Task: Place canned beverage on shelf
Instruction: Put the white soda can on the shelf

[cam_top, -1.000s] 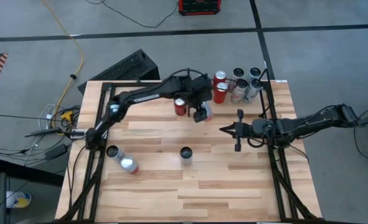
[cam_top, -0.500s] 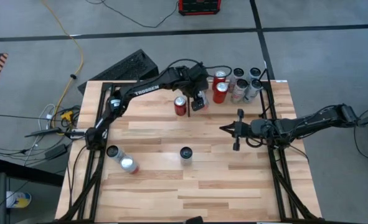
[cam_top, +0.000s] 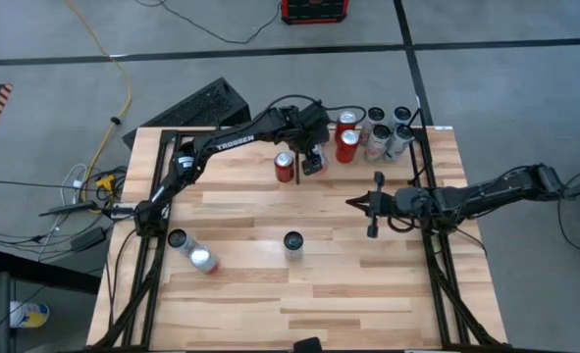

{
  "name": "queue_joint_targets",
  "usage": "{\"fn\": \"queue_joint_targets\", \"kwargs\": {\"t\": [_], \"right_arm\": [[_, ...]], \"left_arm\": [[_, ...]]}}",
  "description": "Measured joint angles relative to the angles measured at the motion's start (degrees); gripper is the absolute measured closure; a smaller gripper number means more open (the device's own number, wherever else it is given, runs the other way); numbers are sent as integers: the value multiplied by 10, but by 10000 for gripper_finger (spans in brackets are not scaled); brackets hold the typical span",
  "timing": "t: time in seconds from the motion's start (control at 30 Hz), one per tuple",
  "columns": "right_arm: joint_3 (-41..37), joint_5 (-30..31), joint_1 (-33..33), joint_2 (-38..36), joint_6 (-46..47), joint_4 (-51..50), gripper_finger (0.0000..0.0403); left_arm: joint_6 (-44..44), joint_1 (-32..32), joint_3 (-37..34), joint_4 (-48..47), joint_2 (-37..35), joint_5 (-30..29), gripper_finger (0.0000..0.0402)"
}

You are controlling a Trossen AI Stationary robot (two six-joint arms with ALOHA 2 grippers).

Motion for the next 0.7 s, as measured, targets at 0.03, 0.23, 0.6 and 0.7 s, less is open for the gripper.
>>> {"fn": "queue_joint_targets", "kwargs": {"t": [0.03,0.23,0.6,0.7], "right_arm": [[0,0,0,0,0,0,375],[0,-1,0,0,0,0,375],[0,-1,0,0,0,0,375],[0,-2,0,0,0,0,375]], "left_arm": [[1,0,0,-2,0,-1,100],[12,0,0,-6,0,-1,89],[12,0,0,-5,0,-1,84],[12,0,0,-4,0,-1,83]]}}
